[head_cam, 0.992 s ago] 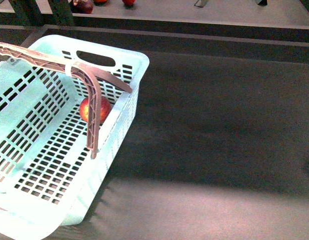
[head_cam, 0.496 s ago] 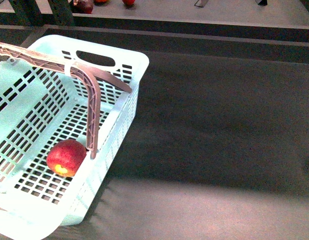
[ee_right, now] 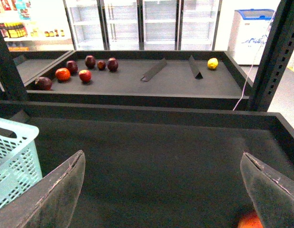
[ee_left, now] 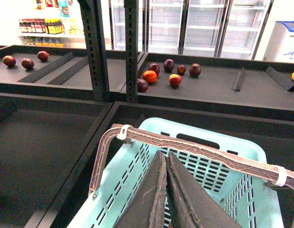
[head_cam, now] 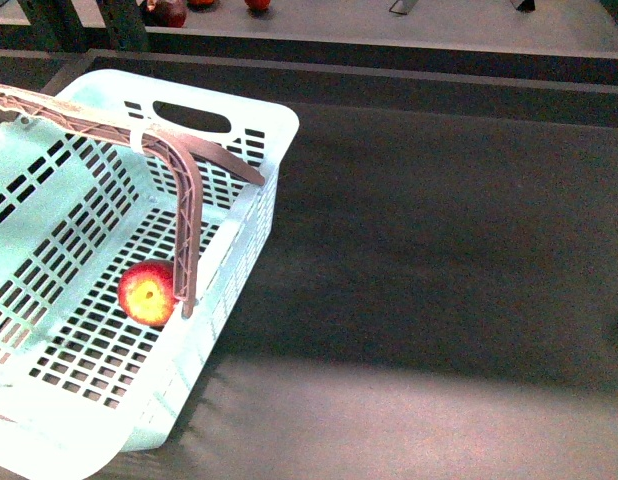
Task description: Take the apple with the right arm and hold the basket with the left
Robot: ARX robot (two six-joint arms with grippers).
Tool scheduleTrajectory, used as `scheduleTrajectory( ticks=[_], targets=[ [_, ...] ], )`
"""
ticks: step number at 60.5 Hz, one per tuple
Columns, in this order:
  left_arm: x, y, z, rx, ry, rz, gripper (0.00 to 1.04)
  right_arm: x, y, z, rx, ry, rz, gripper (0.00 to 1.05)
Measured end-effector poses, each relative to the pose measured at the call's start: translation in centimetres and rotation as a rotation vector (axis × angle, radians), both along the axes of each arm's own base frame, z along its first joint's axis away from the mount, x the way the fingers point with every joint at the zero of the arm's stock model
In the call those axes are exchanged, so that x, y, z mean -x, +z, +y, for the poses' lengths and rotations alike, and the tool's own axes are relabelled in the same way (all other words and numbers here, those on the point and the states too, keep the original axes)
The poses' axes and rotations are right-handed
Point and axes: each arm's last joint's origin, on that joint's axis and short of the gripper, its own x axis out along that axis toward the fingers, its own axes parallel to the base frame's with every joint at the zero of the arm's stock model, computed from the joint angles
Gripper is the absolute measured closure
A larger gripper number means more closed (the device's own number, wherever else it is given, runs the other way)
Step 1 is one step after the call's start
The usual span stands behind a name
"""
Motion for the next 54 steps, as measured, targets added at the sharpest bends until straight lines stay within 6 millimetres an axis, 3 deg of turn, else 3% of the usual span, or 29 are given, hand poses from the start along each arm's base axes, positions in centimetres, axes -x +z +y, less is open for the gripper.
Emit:
scheduleTrajectory(
  ticks=[54],
  targets=[
    [3.2, -0.1, 0.0, 0.000, 0.000, 0.020, 1.01, 0.0, 0.0, 0.0, 0.000, 0.000, 0.000, 0.09]
  ],
)
